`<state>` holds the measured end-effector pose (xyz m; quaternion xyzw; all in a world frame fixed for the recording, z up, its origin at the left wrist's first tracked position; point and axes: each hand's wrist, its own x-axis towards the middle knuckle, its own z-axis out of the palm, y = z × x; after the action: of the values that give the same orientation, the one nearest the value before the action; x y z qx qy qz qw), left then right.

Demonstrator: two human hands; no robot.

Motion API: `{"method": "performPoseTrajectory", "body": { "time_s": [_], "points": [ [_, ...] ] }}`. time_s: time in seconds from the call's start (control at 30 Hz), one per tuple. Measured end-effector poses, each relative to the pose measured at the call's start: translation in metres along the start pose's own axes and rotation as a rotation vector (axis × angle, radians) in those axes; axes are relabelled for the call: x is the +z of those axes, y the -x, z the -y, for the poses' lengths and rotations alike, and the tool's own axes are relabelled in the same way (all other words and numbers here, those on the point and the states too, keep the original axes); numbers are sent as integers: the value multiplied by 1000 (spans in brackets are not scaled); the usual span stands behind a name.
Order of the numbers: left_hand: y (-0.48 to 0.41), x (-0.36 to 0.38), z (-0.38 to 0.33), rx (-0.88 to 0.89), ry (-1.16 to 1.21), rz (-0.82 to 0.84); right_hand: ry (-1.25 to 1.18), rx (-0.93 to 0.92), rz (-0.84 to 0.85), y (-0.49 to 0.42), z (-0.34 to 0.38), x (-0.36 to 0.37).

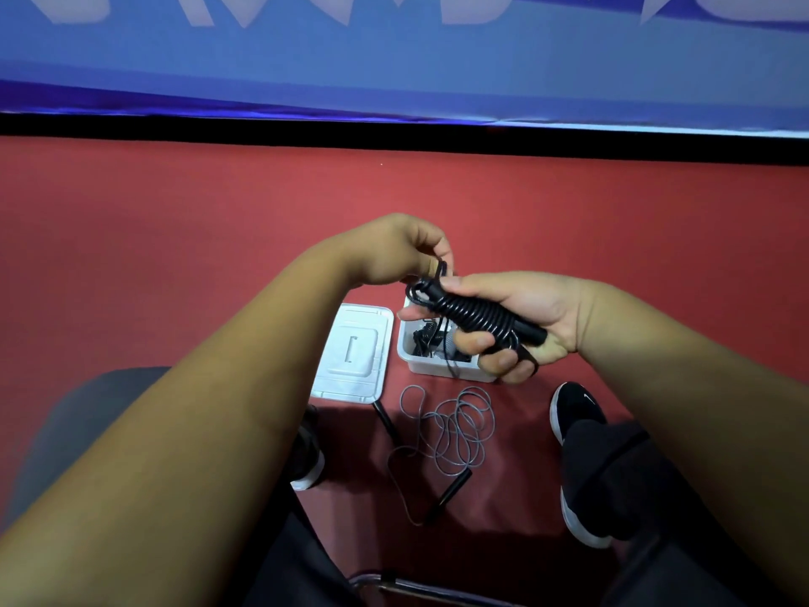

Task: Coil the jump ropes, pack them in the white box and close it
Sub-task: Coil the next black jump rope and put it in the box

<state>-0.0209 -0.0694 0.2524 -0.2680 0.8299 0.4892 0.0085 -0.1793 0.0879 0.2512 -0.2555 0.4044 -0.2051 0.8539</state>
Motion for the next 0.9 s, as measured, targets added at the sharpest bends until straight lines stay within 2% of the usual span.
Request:
{"method": "performPoseTrajectory", "body": {
  "time_s": [0.1, 0.2, 0.37, 0.53, 0.9],
  "points": [
    [-1, 1, -5, 28, 106, 1, 120, 75, -5, -3, -4, 3],
    [-4, 2, -6, 32, 99, -27, 180, 101, -39, -6, -6, 1],
    [-8, -1, -5, 40, 58, -65, 253, 111, -231, -12, -9, -4],
    [-10, -5, -4, 67, -78, -50, 324, 100, -392, -15, -10, -9],
    [-4, -13, -2, 60, -54, -17, 322, 78, -522, -21, -10, -14]
  ]
}}
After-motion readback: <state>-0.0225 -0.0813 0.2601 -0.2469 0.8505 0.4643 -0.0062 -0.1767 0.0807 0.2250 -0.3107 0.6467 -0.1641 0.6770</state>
